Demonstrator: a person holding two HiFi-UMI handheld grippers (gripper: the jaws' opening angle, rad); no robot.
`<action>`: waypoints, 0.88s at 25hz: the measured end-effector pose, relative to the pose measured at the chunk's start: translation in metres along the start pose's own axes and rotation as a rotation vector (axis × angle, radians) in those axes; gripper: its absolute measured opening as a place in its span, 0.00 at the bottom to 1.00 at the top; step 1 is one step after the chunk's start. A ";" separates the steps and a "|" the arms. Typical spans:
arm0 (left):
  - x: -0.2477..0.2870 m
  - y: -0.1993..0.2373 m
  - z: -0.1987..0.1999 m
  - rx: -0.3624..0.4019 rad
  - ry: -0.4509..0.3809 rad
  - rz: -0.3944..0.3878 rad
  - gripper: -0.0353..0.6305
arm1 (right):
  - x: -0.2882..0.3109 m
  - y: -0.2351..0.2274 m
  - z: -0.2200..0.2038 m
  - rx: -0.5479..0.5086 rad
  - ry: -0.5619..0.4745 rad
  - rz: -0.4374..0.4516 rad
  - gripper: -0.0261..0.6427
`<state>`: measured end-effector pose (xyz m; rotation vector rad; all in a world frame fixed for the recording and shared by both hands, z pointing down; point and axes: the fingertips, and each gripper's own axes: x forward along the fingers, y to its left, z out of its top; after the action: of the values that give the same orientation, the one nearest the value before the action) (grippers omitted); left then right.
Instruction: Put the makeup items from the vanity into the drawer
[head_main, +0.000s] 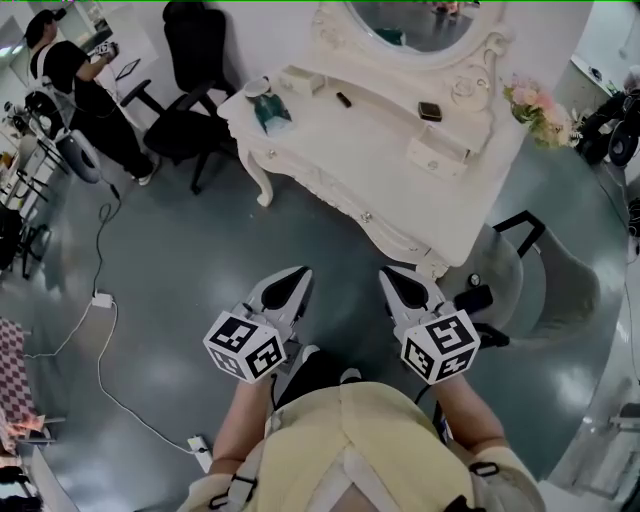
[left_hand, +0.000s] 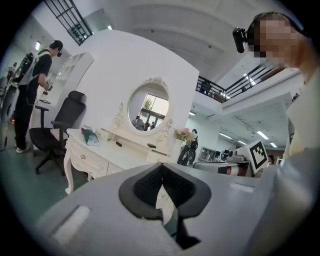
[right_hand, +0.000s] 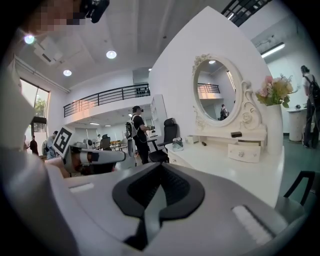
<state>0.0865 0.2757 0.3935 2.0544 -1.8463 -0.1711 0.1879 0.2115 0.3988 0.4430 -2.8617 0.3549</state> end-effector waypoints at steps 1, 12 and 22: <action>0.001 0.006 0.002 -0.008 -0.008 0.017 0.04 | 0.004 -0.001 0.001 -0.010 -0.006 -0.001 0.04; 0.046 0.092 0.026 0.044 0.008 0.088 0.04 | 0.087 -0.024 0.017 -0.050 0.038 -0.013 0.15; 0.095 0.183 0.067 0.069 0.074 0.013 0.04 | 0.201 -0.054 0.051 -0.037 0.088 -0.066 0.31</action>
<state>-0.0936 0.1569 0.4110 2.0651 -1.8449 -0.0279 0.0089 0.0943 0.4127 0.5006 -2.7560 0.3012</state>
